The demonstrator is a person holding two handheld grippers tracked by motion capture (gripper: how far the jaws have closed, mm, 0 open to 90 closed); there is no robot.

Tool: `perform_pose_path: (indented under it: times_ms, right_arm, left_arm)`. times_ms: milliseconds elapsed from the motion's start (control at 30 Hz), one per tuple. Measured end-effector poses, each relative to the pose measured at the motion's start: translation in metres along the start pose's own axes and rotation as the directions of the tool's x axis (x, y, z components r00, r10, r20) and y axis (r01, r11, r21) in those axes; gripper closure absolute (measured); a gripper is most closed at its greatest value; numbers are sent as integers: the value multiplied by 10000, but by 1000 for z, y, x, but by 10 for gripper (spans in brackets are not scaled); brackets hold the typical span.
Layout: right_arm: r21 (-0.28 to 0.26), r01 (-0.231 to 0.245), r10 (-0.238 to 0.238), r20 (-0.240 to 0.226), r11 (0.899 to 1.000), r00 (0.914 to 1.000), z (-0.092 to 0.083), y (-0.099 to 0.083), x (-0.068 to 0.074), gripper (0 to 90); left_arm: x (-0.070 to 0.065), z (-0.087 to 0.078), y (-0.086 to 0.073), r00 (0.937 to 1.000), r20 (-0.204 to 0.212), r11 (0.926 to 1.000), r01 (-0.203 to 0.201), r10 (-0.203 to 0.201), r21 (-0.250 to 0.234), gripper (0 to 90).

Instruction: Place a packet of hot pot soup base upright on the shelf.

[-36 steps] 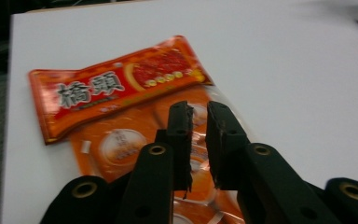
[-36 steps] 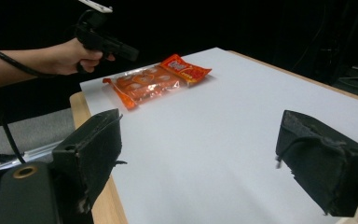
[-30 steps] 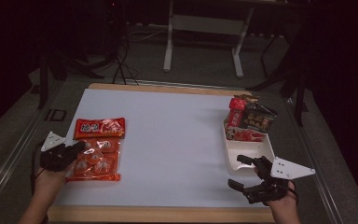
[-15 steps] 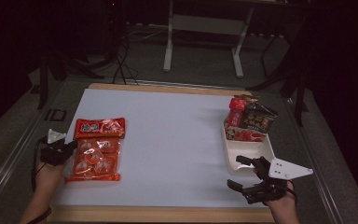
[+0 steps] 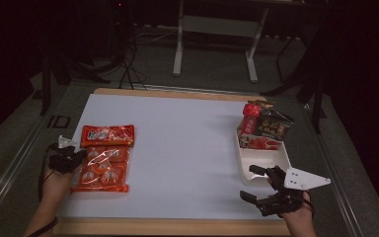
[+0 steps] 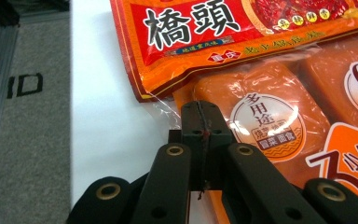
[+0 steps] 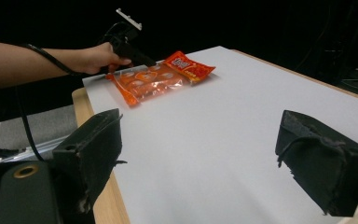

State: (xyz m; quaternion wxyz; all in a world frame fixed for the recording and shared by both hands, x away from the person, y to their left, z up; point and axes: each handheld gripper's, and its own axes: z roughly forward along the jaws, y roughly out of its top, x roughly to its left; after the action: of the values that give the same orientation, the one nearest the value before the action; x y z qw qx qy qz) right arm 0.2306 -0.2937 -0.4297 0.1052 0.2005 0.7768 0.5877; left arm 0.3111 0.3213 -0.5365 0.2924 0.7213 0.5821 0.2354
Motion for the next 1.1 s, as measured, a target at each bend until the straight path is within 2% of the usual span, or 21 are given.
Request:
perform_pose_path:
  times_ms: [100, 133, 167, 267, 333, 500, 533, 567, 733, 900, 933, 1033, 1100]
  right_arm:
    - [1, 15, -15, -12, 10000, 10000, 0, 0, 0, 141]
    - [-3, 8, -8, -35, 10000, 10000, 1, 0, 1, 141]
    - [5, 9, -9, -34, 10000, 10000, 1, 0, 1, 141]
    - [19, 48, -48, -56, 10000, 10000, 1, 0, 1, 141]
    - [38, 59, -59, -65, 10000, 10000, 1, 0, 1, 141]
    - [71, 63, -62, -104, 10000, 9999, 2, 0, 1, 141]
    - [85, 64, -63, -104, 9999, 9999, 2, 0, 1, 141]
    - [76, 44, -43, -124, 10000, 9999, 2, 0, 1, 141]
    - [72, 7, -6, -165, 10000, 9999, 1, -1, 1, 141]
    - [72, 29, -28, -154, 10000, 9999, 1, -1, 1, 141]
    - [61, 20, -19, -159, 10000, 9999, 1, -1, 1, 141]
    - [73, 5, -4, -136, 10000, 9999, 1, -1, 1, 141]
    - [76, 4, -3, -137, 10000, 9999, 1, -1, 0, 141]
  left_arm:
    - [-5, 1, 1, 9999, 137, 10000, -77, 76, 60, 900]
    - [-13, 2, 4, 9992, 206, 9993, -349, 346, 141, 900]
    - [-13, 2, 4, 9992, 206, 9993, -349, 346, 141, 900]
    - [-31, 5, 8, 9953, 562, 9966, -800, 788, 202, 900]
    - [-42, 6, 10, 9932, 680, 9951, -966, 949, 218, 900]
    - [-68, 9, 13, 9838, 1268, 9914, -1298, 1267, 162, 900]
    - [-68, 9, 13, 9838, 1268, 9914, -1298, 1267, 162, 900]
    - [-79, 9, 14, 9762, 1566, 9880, -1540, 1502, 120, 900]
    - [-101, 10, 16, 9559, 2155, 9784, -2065, 1995, 104, 900]
    - [-111, 9, 16, 9407, 2483, 9710, -2390, 2311, 18, 900]
    - [-112, 9, 16, 9400, 2467, 9700, -2433, 2357, 1, 900]
    - [-108, 7, 16, 9404, 2586, 9741, -2259, 2208, -102, 900]
    - [-106, 3, 14, 9395, 2527, 9720, -2345, 2314, -183, 900]
